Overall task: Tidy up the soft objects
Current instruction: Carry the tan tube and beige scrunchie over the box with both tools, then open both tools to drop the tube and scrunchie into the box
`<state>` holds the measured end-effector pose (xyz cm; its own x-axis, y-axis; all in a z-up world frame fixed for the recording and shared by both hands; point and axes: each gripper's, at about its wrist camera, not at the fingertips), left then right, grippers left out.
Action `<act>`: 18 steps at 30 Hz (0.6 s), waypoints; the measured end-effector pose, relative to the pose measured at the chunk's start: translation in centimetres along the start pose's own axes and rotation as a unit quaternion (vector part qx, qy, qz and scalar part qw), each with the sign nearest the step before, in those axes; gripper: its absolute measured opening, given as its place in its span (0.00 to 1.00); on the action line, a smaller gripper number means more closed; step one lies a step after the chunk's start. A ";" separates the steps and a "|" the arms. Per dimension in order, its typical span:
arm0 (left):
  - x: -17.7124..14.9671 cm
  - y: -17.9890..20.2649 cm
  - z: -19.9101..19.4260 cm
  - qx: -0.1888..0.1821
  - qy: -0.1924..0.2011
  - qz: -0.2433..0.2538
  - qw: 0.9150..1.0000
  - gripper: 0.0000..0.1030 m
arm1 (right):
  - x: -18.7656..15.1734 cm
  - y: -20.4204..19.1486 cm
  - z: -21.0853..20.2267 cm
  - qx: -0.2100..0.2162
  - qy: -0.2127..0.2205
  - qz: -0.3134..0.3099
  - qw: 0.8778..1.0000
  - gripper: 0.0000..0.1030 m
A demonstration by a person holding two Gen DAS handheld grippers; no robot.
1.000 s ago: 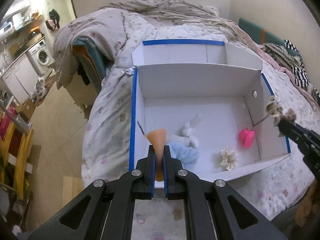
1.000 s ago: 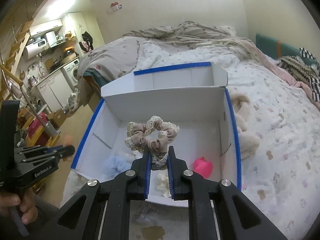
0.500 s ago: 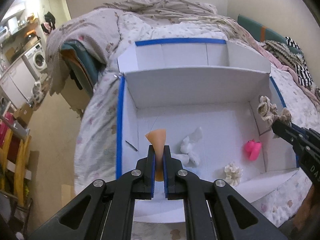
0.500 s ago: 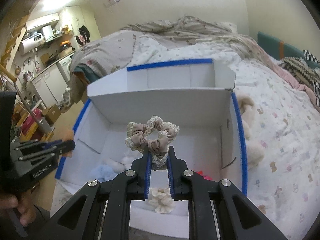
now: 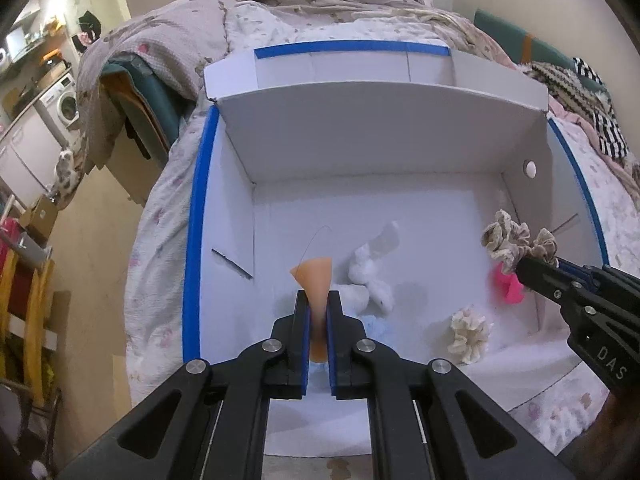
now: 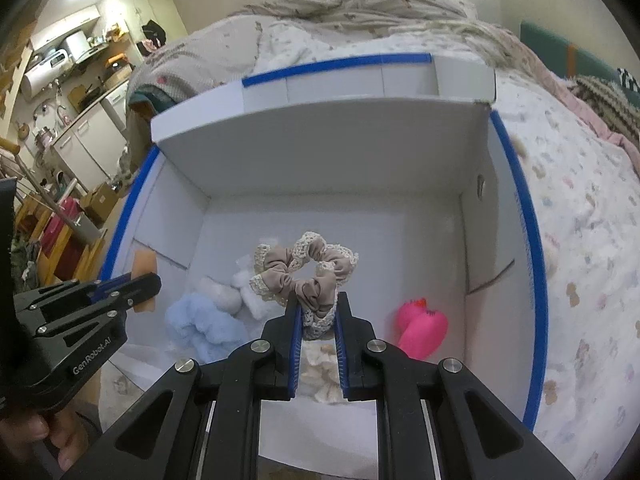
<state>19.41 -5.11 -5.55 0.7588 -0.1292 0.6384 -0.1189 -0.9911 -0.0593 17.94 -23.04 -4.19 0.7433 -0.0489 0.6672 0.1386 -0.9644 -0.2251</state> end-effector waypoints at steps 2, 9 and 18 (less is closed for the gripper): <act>0.0 0.2 0.3 0.001 -0.004 0.003 1.000 0.07 | -0.2 0.2 0.4 0.000 -0.010 0.005 1.000 0.16; 0.0 0.3 1.0 -0.012 -0.011 -0.008 1.000 0.07 | -0.9 0.5 1.2 -0.002 -0.029 0.016 0.999 0.16; -0.1 0.5 0.9 -0.009 -0.002 0.002 1.000 0.07 | -0.7 0.6 1.3 -0.007 -0.027 0.025 0.999 0.20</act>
Point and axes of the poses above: each gripper's, at about its wrist camera, not at the fingertips, and z roughly the way its jaws point, y to its right, x to its top, and after that the axes turned 8 degrees about y, right-handed
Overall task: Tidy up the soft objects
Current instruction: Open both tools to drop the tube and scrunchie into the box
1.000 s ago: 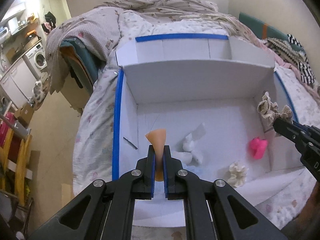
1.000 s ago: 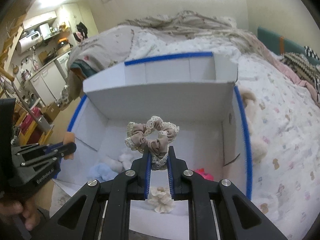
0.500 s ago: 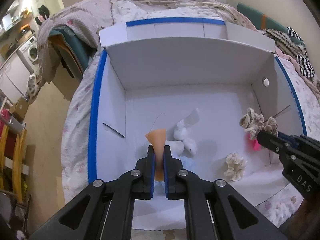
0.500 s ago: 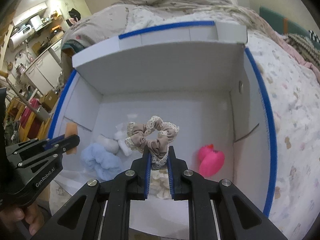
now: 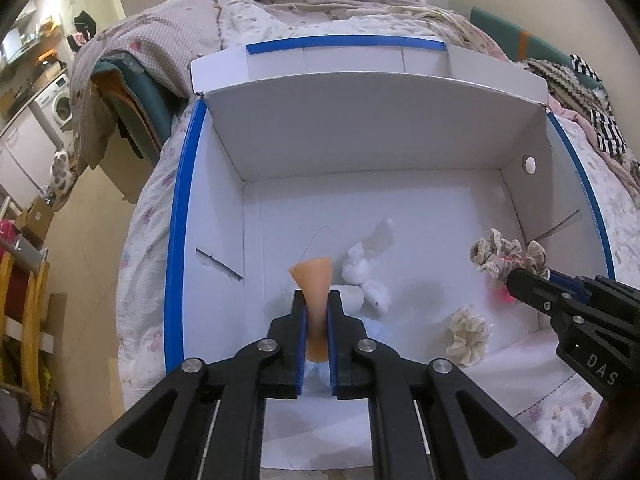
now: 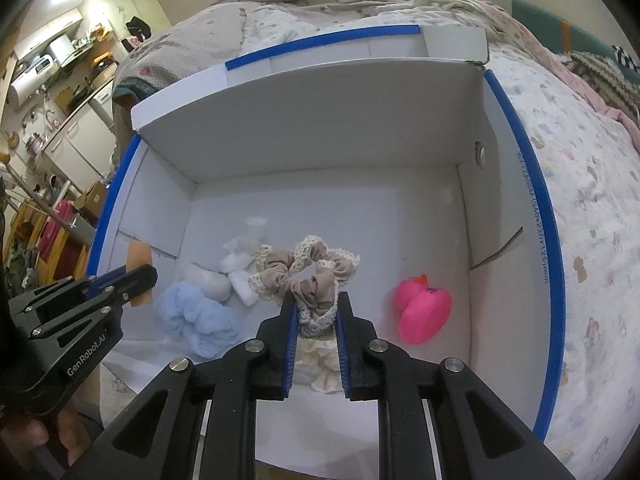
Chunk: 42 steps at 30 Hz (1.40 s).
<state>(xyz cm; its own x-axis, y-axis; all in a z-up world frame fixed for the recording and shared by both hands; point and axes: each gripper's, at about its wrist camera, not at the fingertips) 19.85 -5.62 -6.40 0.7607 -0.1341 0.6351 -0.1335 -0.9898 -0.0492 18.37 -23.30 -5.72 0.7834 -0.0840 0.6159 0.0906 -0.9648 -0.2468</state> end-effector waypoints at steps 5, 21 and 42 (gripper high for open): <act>-0.1 -0.1 0.2 0.004 -0.002 0.000 1.000 0.09 | 0.2 0.4 -0.3 0.003 0.008 0.020 1.000 0.72; -0.1 -0.8 0.1 0.003 -0.003 -0.015 1.000 0.17 | 0.8 0.3 -1.3 0.012 0.050 0.032 0.998 1.00; 0.4 -1.4 -2.5 0.015 0.046 -0.026 0.999 0.65 | 1.0 0.6 -2.5 0.006 0.084 0.041 0.996 1.00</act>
Point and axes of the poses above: each gripper's, at about its wrist camera, not at the fingertips, and z roughly the way its jaws point, y to its right, x to its top, and after that the axes turned 8 degrees about y, right-handed
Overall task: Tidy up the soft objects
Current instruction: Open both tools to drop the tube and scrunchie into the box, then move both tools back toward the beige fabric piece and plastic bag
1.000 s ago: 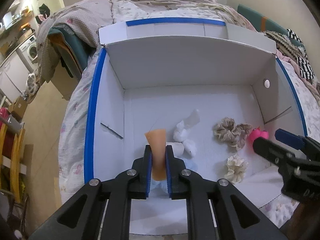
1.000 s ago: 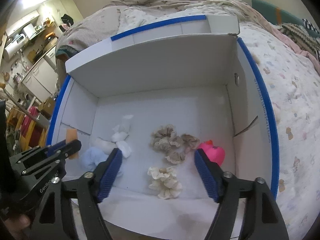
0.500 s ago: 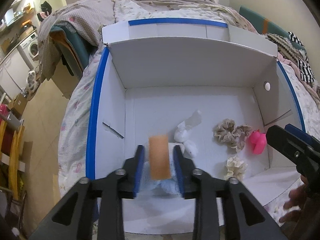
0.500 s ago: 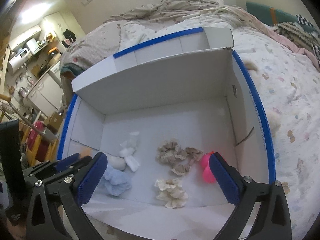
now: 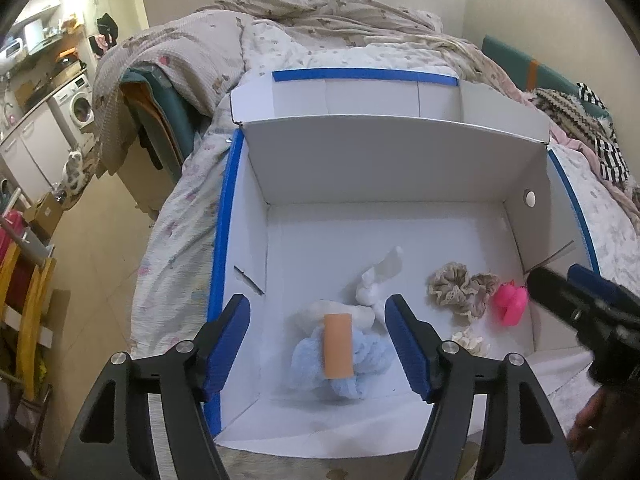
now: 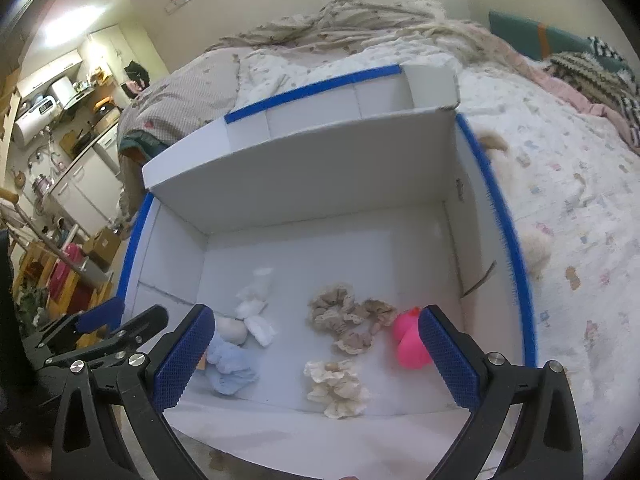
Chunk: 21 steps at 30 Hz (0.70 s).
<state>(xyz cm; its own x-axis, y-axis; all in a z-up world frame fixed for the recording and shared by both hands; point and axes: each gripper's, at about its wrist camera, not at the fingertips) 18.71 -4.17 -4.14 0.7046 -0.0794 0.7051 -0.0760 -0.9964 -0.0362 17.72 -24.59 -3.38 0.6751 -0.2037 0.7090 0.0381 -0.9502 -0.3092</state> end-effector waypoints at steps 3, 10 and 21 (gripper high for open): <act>-0.1 -0.4 -0.4 0.003 0.001 0.001 1.000 0.65 | 0.2 0.3 -0.9 0.007 0.016 0.024 1.000 1.00; 0.3 -1.9 -2.6 0.007 0.028 -0.033 0.999 0.66 | -0.5 1.5 -1.9 0.012 0.012 0.075 0.997 1.00; -1.0 -3.8 -5.2 0.030 0.050 -0.024 0.998 0.67 | -2.0 1.2 -4.7 -0.010 0.011 0.049 0.999 1.00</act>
Point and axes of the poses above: each gripper's, at about its wrist camera, not at the fingertips, and z roughly the way its jaws point, y to its right, x to its top, and after that the axes turned 8 degrees about y, right-handed
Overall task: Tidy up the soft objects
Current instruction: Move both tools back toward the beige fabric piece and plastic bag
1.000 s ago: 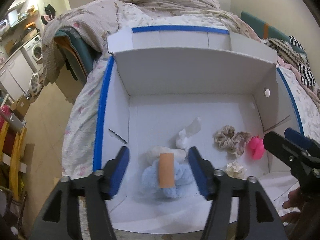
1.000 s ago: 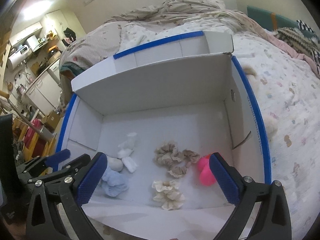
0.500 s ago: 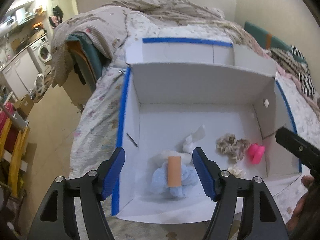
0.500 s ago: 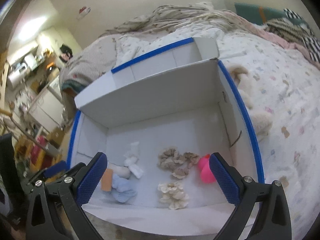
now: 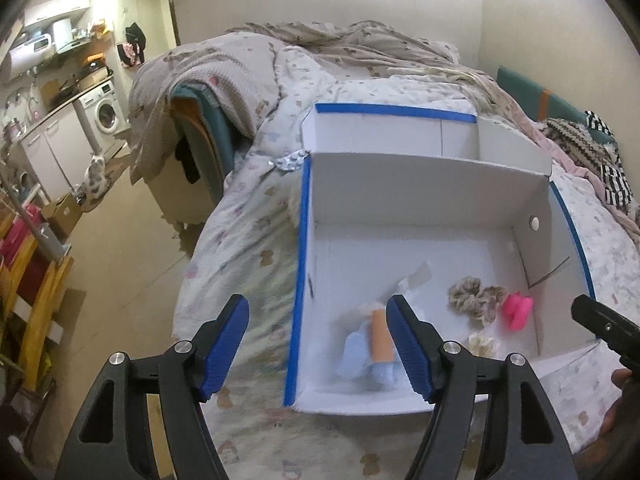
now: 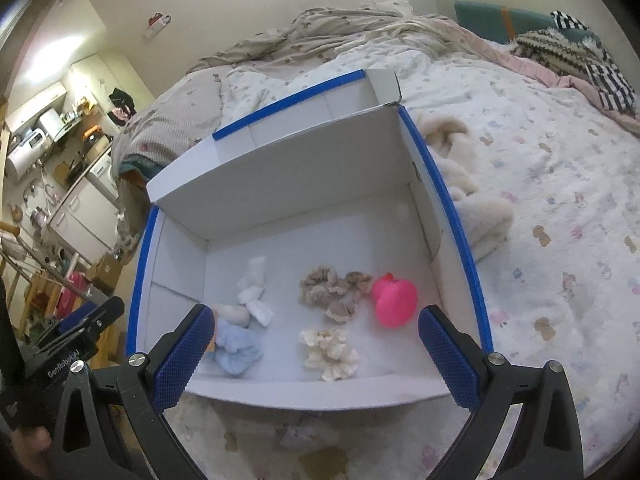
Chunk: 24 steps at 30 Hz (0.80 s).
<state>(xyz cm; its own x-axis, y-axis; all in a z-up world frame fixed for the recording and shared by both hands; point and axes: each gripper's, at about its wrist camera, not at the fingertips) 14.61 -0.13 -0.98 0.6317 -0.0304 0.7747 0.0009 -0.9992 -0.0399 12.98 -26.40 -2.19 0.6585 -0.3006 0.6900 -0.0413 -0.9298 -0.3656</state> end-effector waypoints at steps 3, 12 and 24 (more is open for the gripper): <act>-0.8 -0.6 -0.4 0.001 -0.008 -0.004 1.000 0.67 | -0.8 -0.1 -0.4 -0.003 -0.007 -0.004 1.000 1.00; -3.8 -1.3 -1.7 0.005 -0.033 -0.001 0.999 0.67 | -3.4 0.2 -1.5 -0.008 -0.034 -0.003 0.999 1.00; -8.2 -0.6 -1.9 -0.008 -0.095 -0.017 0.995 0.67 | -5.8 1.3 -0.9 -0.033 -0.082 -0.006 0.996 1.00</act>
<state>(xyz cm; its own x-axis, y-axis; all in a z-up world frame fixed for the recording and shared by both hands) 7.96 0.67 -6.07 0.7671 0.0081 0.6415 0.0135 -0.9999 -0.0036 8.43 -26.05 -6.05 0.7726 -0.2550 0.5815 -0.0781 -0.9470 -0.3115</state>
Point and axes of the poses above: each gripper's, at about its wrist camera, not at the fingertips, and z roughly the way its jaws point, y to its right, x to its top, and after that the axes turned 8 degrees about y, right-handed
